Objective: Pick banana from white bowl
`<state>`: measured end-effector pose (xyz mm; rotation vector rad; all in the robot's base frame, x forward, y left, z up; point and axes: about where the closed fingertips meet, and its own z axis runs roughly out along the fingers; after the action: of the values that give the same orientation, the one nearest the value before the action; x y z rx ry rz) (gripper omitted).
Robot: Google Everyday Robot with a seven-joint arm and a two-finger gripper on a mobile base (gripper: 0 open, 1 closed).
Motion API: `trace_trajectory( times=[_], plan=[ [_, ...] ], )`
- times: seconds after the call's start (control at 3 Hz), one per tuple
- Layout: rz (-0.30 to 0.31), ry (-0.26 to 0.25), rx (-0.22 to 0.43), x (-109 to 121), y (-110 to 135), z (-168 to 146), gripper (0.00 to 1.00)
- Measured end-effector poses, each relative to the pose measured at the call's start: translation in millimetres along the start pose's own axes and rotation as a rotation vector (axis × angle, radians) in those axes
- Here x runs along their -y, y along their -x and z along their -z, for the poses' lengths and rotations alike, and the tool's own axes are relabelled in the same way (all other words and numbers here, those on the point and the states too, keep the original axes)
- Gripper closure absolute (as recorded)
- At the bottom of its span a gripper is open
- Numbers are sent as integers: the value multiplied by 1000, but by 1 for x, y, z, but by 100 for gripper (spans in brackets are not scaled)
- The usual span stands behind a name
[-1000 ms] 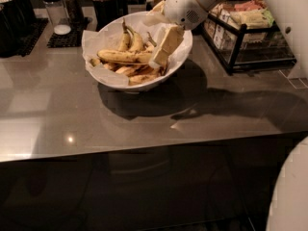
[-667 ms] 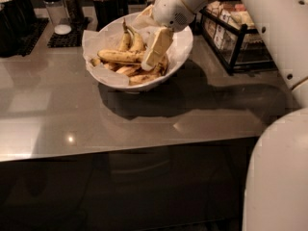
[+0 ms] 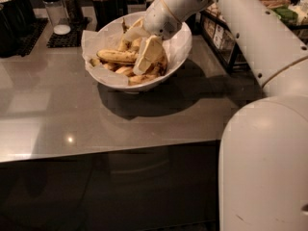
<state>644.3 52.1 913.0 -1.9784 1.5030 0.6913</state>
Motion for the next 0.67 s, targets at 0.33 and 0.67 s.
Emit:
trace_trajectory(
  times=[0.33, 0.67],
  plan=[
    [-33, 15, 9, 1, -12, -10, 33],
    [-66, 20, 17, -1, -24, -16, 55]
  ],
)
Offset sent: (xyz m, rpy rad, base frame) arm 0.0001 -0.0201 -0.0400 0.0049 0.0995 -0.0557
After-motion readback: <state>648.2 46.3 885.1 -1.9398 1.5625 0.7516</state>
